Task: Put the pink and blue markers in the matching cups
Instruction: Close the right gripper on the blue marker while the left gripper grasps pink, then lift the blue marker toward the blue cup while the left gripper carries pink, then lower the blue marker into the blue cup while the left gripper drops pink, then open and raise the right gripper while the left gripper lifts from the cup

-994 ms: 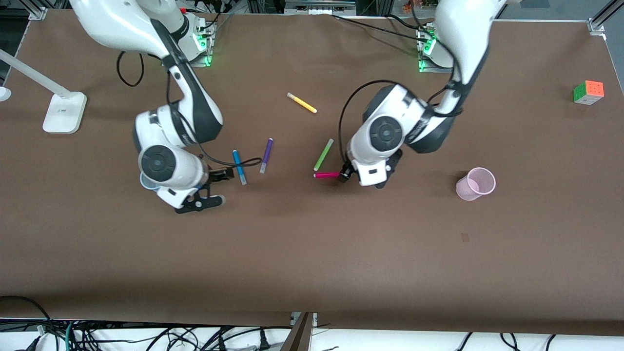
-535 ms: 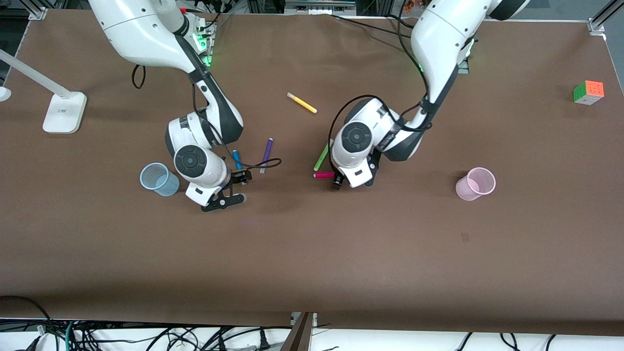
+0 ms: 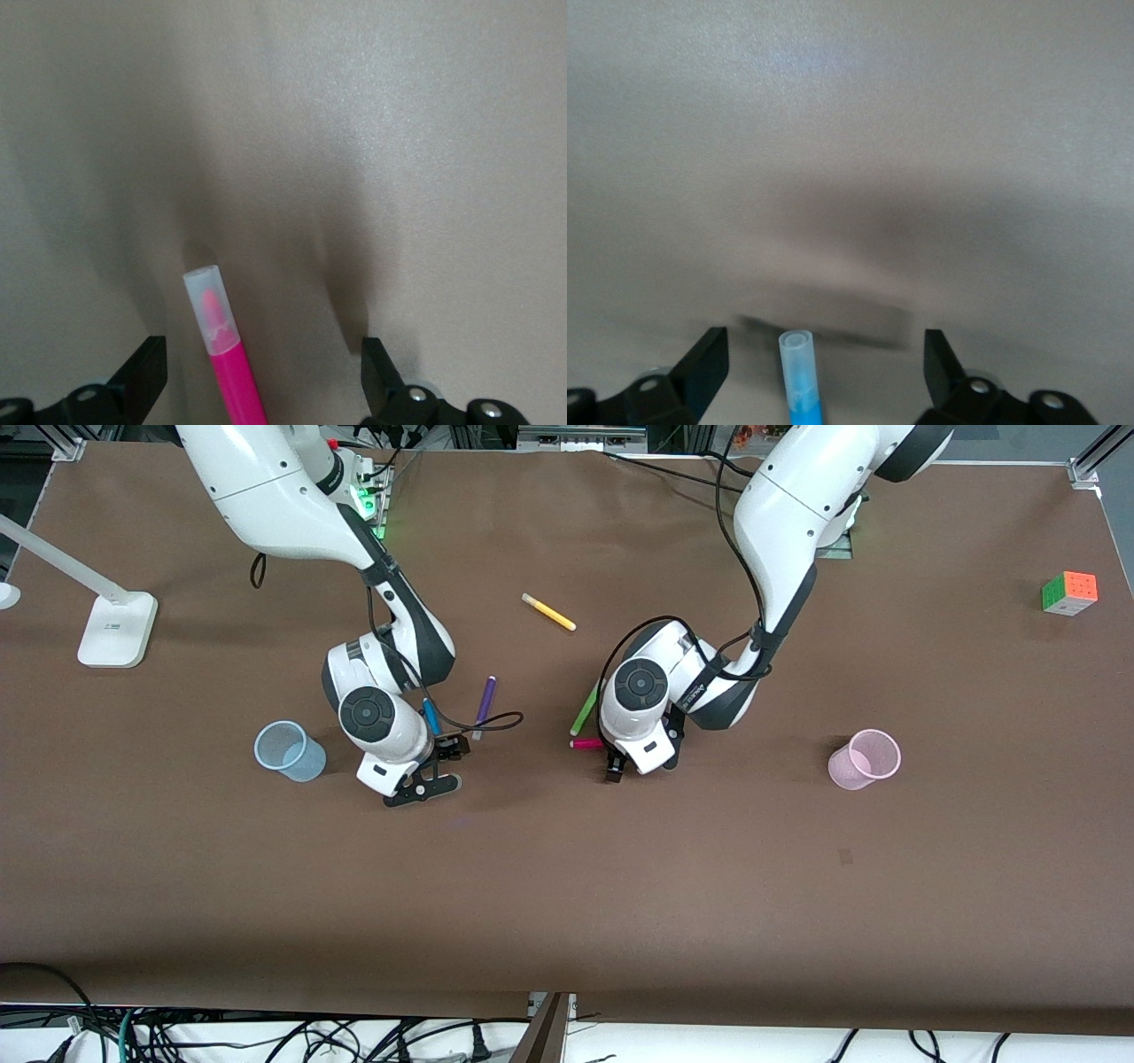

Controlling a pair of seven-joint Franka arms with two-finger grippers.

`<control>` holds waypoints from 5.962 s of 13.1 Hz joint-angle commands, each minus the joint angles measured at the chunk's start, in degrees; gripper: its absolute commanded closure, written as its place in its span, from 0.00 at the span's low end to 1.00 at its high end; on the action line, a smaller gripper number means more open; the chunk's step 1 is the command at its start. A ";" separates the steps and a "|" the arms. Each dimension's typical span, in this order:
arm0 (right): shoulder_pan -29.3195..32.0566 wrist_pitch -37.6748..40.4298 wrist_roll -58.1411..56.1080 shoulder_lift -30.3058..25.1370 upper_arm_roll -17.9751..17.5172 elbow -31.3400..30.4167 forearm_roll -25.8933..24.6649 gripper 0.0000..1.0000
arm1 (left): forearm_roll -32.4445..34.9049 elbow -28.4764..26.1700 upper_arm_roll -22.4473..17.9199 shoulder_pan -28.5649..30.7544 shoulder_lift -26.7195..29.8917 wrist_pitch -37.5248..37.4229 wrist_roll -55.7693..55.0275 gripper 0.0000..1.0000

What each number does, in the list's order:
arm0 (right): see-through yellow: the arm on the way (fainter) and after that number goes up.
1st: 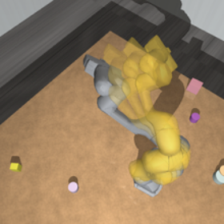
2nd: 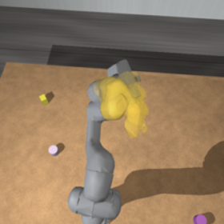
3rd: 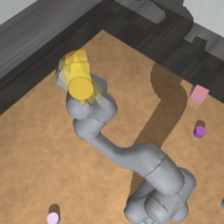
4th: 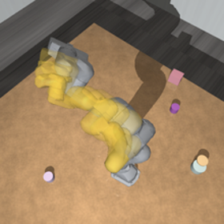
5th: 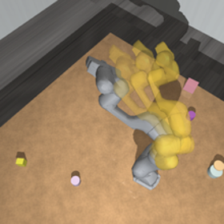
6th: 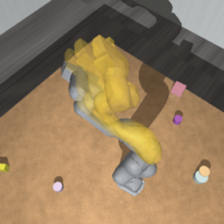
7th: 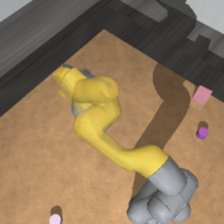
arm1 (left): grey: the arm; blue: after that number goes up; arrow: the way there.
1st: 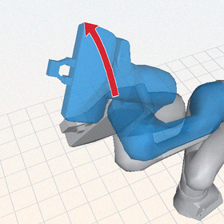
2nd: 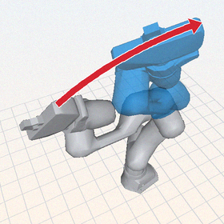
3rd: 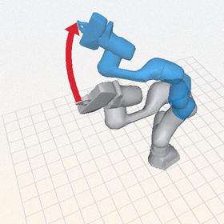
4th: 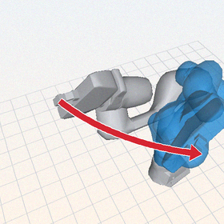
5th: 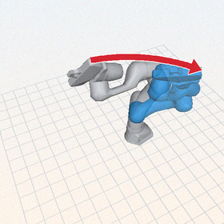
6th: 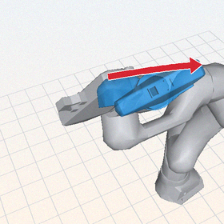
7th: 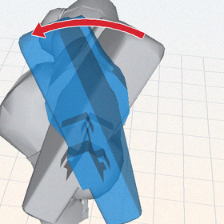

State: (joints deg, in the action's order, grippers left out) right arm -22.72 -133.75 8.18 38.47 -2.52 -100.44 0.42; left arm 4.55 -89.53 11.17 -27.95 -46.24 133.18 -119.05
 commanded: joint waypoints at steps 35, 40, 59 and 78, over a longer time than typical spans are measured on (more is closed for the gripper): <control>23.59 27.66 -96.64 -11.66 1.20 8.17 31.29 0.96 | -31.53 -5.57 1.49 50.61 16.45 -37.38 71.13 1.00; 27.37 31.35 -104.49 -11.58 1.55 5.70 35.35 0.96 | -33.64 -5.30 1.49 54.31 11.88 -37.20 77.91 1.00; 30.90 33.73 -105.95 -12.71 2.70 0.85 41.42 0.00 | -35.93 -2.31 0.96 56.25 5.98 -35.62 83.02 0.00; 19.30 52.96 -9.68 -16.22 2.08 27.48 5.13 0.00 | -16.72 23.52 2.02 33.00 21.71 -64.19 47.15 0.00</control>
State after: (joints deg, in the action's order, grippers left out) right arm -3.05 -84.64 -5.42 24.08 -0.33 -74.53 7.32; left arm -18.68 -68.93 13.79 10.80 -24.94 70.08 -71.60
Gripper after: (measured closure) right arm 0.000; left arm 0.000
